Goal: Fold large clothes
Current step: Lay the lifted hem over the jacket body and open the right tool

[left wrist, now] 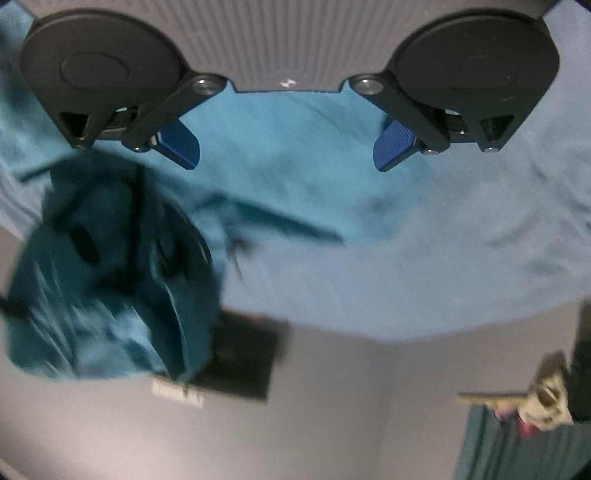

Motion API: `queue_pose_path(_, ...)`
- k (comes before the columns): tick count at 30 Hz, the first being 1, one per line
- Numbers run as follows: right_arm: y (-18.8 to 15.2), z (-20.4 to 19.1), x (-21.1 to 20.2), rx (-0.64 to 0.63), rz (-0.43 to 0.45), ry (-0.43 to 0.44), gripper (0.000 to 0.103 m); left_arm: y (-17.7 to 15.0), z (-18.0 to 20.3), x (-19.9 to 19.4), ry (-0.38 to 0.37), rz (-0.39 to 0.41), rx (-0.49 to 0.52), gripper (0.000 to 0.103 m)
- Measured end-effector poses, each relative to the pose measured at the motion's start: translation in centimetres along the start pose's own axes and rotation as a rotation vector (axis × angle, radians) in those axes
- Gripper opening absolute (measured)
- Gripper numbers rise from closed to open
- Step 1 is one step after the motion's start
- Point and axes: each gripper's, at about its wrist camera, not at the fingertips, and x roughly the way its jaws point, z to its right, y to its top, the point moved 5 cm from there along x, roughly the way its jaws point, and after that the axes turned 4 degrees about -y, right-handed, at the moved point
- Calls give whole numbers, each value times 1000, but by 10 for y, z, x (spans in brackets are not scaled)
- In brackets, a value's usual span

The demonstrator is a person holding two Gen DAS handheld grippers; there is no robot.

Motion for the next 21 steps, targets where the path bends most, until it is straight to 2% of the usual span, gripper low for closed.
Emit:
queue_pose_path(4, -26, -25, -64, -51, -36, -16, 3, 22, -13, -18, 49, 82, 7, 102)
queue_pose_path(8, -73, -38, -128, -13, -104, -74, 3, 39, -29, -41, 70, 127, -20, 102)
queue_pose_path(12, -129, -43, -164, 29, -247, -147, 6, 55, -47, -69, 53, 133, -35, 102)
queue_pose_path(14, -149, -40, -181, 72, -313, -169, 14, 58, -54, -83, 38, 118, -24, 102)
queue_pose_path(16, -159, -34, -187, 98, -383, -216, 18, 57, -59, -103, 15, 95, -9, 102)
queue_pose_path(19, -152, -21, -199, 188, -390, -269, 45, 51, -63, -122, -16, 55, -1, 102)
queue_pose_path(21, -145, -14, -208, 279, -346, -274, 48, 44, -59, -128, -65, 9, 2, 102)
